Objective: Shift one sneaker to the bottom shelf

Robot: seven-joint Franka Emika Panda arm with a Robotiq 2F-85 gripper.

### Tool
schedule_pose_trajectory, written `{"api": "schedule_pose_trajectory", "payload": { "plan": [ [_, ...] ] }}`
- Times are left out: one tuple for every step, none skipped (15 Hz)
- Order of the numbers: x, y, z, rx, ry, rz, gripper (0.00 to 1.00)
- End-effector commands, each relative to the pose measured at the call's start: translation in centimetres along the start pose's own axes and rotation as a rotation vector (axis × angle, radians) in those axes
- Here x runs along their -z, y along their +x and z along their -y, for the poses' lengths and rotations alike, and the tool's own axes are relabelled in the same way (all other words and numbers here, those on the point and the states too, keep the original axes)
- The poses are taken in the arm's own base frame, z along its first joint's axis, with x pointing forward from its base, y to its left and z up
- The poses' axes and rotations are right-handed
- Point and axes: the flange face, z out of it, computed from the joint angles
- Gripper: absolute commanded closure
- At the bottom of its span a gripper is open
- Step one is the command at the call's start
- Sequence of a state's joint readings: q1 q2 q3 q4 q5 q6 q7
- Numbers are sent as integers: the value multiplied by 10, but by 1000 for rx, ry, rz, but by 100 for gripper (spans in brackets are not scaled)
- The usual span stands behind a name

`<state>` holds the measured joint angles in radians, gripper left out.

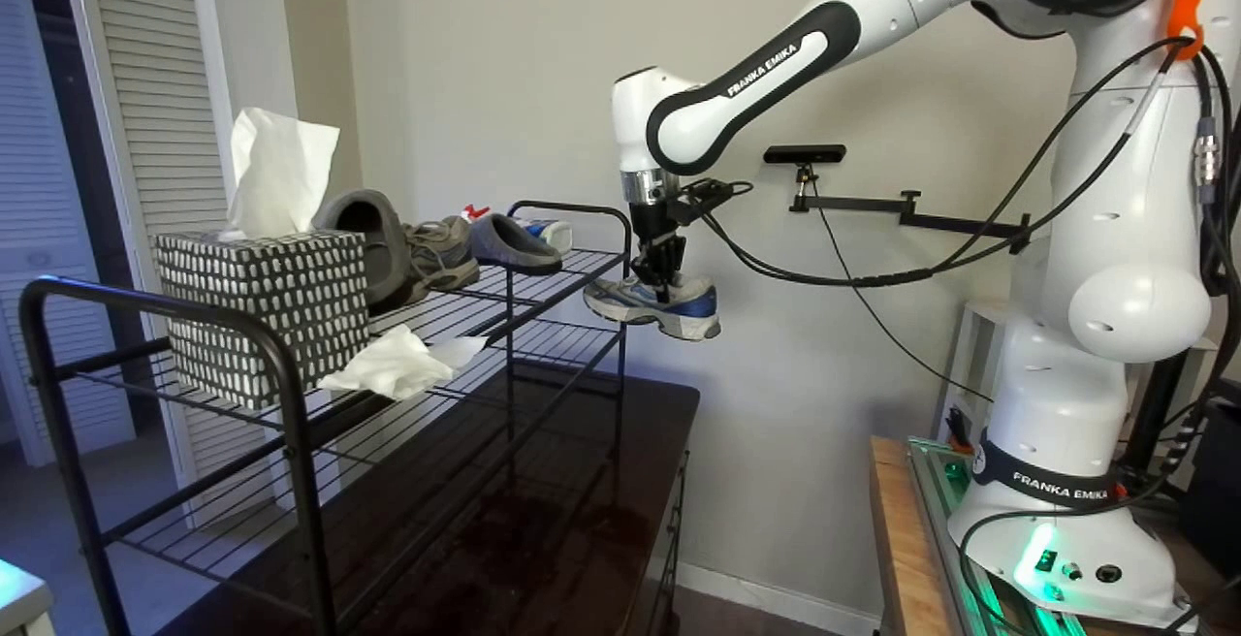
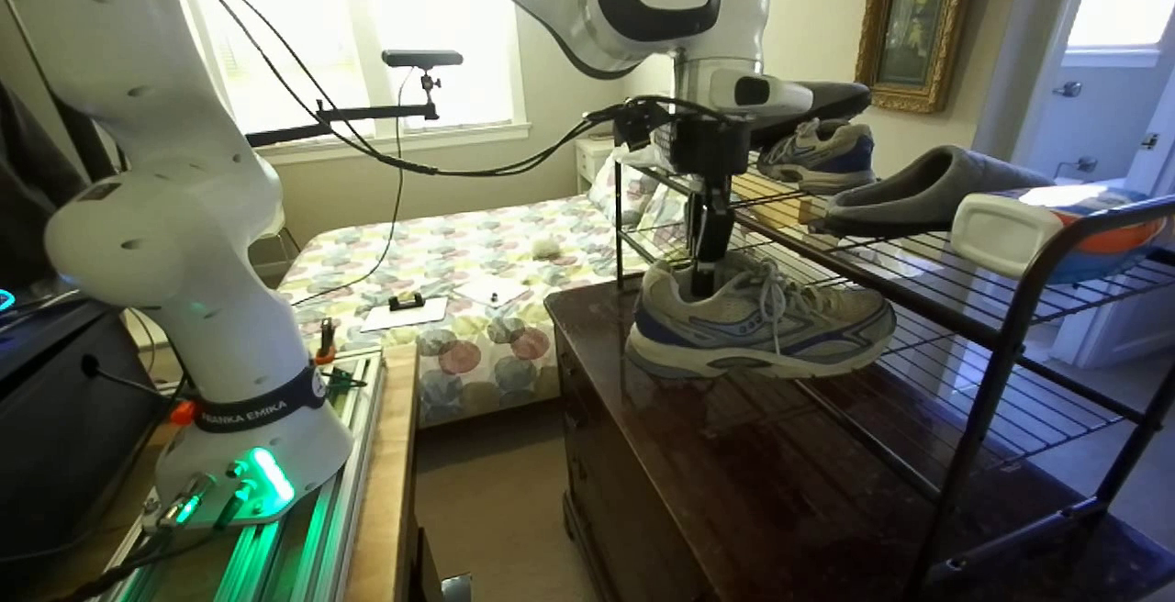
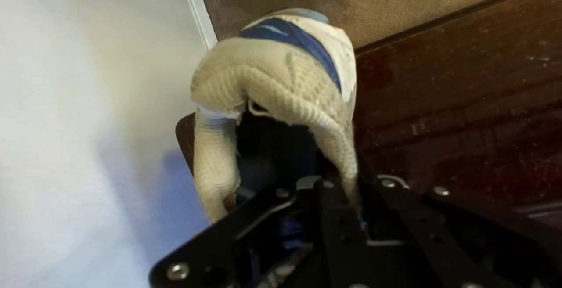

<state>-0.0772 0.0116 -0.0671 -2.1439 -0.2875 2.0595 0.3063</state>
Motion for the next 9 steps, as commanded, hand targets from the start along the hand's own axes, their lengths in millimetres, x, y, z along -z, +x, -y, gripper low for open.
{"api": "schedule_pose_trajectory", "payload": {
  "plan": [
    [7,8,-12,7,115,-91,97],
    [7,9,-15,21,139,-116,97],
    [4,10,-19,39,155,-138,97],
    [2,11,-23,73,164,-155,97],
    [-3,13,-25,94,157,-154,97],
    [-7,13,-28,107,147,-150,97],
    [-10,13,-30,121,145,-133,97],
    [-9,14,-25,92,132,-121,97],
    [-11,14,-27,93,131,-117,89]
  ]
}}
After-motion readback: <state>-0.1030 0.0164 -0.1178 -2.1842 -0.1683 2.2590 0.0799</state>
